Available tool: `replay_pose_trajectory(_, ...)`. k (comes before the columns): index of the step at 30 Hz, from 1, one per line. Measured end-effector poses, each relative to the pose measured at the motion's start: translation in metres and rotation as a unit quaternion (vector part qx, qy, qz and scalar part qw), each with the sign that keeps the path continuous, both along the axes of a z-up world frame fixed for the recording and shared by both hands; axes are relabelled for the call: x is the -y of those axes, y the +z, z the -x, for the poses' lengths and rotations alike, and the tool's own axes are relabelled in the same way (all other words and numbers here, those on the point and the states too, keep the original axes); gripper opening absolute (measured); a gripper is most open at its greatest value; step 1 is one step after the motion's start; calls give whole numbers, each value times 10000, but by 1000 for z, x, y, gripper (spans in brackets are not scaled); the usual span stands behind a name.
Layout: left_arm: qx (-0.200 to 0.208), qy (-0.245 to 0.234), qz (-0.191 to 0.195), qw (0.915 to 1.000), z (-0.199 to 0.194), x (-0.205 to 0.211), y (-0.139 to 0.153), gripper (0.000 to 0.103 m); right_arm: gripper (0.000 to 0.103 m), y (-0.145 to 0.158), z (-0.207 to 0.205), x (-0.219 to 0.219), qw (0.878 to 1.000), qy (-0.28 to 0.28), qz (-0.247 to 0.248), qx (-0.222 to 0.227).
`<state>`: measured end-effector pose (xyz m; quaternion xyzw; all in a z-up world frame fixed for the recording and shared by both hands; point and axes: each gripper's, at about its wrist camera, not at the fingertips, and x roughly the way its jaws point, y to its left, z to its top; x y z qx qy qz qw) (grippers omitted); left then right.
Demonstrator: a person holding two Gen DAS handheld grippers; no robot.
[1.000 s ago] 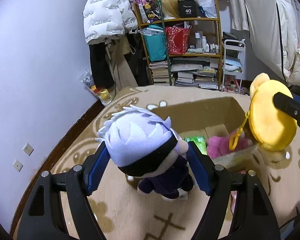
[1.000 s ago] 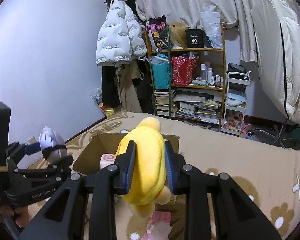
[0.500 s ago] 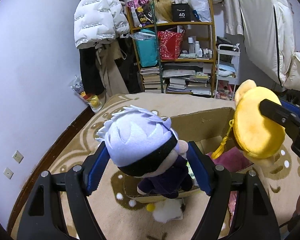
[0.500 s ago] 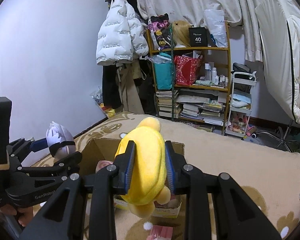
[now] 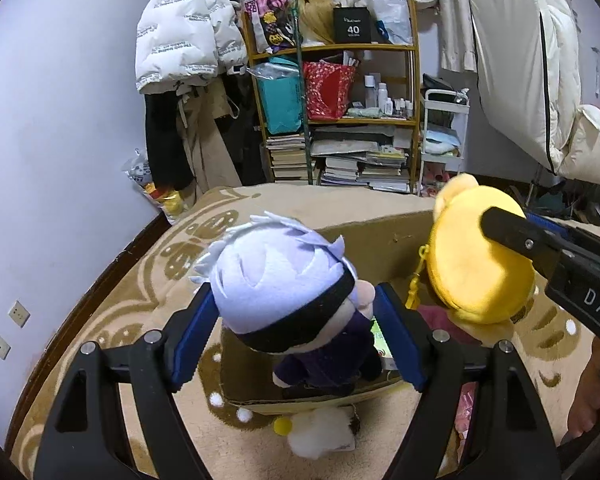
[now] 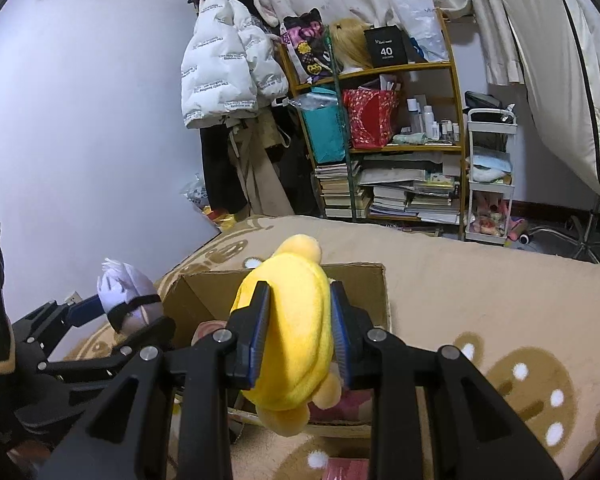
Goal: Organize soft objects
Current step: 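Lower doll and yellow plush into the box and open both tools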
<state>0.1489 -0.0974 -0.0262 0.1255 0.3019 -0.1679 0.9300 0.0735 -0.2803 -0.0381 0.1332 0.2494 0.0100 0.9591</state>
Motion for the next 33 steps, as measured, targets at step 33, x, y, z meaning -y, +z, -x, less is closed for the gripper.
replay_pose_trajectory(33,-421,412,-66,9982,-10,-14,-9,78,53,-9,4,4,9995,-13,-201,-239)
